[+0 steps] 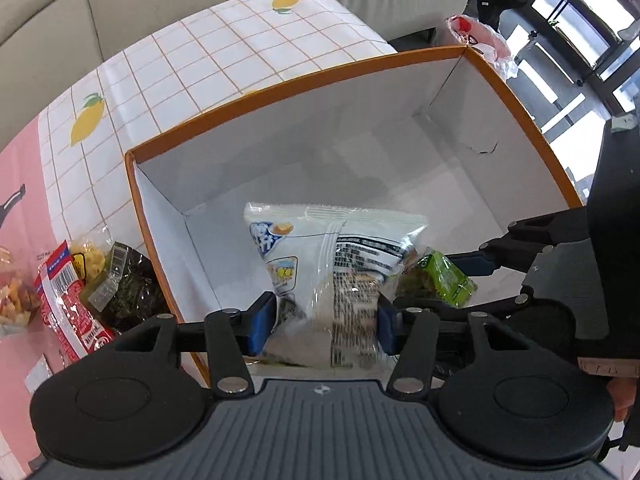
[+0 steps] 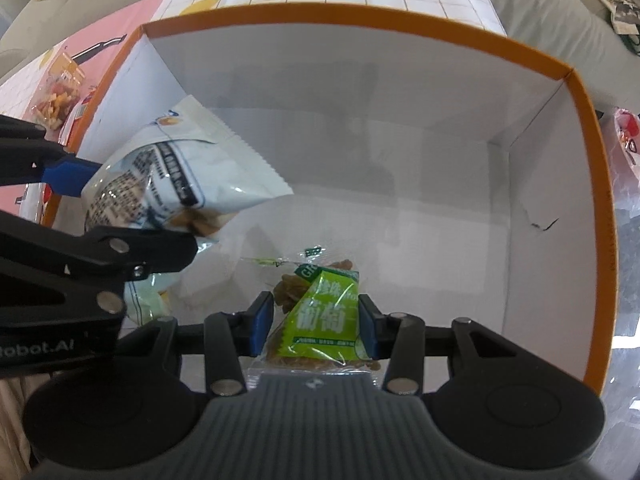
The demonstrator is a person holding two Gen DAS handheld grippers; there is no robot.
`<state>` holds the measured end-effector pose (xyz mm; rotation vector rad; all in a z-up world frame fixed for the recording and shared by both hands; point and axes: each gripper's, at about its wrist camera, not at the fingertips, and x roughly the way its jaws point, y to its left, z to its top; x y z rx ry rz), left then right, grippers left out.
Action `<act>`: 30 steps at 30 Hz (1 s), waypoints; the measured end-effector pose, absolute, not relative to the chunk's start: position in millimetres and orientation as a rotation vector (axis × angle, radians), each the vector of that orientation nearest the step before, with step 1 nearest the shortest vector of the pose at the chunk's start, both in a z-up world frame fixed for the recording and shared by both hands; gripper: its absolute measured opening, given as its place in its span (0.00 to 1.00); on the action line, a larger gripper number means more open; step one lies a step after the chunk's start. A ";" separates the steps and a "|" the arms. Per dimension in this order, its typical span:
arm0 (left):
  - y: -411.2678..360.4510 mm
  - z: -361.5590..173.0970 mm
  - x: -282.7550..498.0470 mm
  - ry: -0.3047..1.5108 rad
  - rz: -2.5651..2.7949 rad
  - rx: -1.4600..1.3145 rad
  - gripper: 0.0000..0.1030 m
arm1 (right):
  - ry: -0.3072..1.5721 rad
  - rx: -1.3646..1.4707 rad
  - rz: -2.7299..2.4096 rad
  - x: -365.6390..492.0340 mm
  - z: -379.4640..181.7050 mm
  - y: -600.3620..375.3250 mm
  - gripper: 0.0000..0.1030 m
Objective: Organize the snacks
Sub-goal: 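Open both grippers to drop the chip bag and green pack into the box, then move both tools back over the remaining snacks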
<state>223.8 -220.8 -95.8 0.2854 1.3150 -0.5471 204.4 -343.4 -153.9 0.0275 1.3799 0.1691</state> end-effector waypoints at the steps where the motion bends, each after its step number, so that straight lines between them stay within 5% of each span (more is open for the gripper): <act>1: -219.8 -95.3 223.9 1.312 -0.543 0.283 0.69 | 1.382 0.030 0.167 204.0 -154.8 -343.6 0.43; 7: -216.0 -92.7 224.6 1.303 -0.517 0.285 0.81 | 1.409 0.047 0.157 207.9 -160.5 -343.0 0.44; 14: -206.6 -73.4 217.8 1.268 -0.523 0.245 0.81 | 1.397 0.019 0.132 207.6 -148.3 -341.0 0.66; 21: -193.6 -42.1 197.6 1.177 -0.532 0.241 0.81 | 1.362 -0.030 0.065 194.2 -121.4 -333.1 0.66; 30: -143.2 9.5 159.0 0.971 -0.468 0.137 0.81 | 1.090 0.061 -0.048 156.0 -61.3 -322.1 0.68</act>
